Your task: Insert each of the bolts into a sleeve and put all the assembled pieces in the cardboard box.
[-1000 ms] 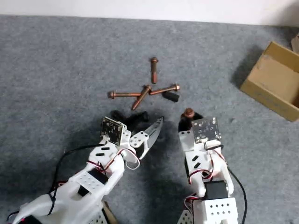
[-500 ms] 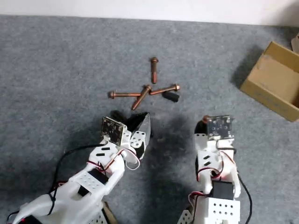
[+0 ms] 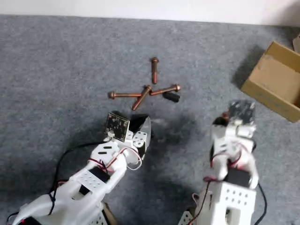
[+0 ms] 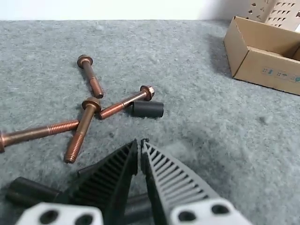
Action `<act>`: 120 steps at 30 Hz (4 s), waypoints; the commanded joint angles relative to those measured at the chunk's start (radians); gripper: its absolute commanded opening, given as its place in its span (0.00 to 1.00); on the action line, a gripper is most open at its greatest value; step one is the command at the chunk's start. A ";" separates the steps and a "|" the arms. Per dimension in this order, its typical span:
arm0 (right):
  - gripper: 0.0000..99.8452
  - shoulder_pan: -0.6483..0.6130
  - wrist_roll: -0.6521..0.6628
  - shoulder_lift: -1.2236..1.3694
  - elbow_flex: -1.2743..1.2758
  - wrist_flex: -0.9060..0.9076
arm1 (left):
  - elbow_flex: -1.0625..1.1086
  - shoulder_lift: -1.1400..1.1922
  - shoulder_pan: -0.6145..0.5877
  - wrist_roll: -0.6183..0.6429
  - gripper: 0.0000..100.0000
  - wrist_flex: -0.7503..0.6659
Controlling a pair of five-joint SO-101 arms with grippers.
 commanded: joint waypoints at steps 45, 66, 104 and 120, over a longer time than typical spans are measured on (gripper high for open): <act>0.00 0.384 -0.015 1.784 -2.147 0.404 | -0.042 -0.012 -0.004 -0.005 0.04 0.012; 0.00 0.504 -0.008 2.100 -2.368 0.341 | -0.041 -0.012 -0.002 -0.006 0.04 0.012; 0.00 0.501 -0.137 2.404 -2.499 0.760 | -0.039 -0.010 -0.001 -0.006 0.04 0.012; 0.00 0.461 -0.173 2.407 -2.951 1.098 | -0.039 -0.010 -0.001 -0.006 0.04 0.012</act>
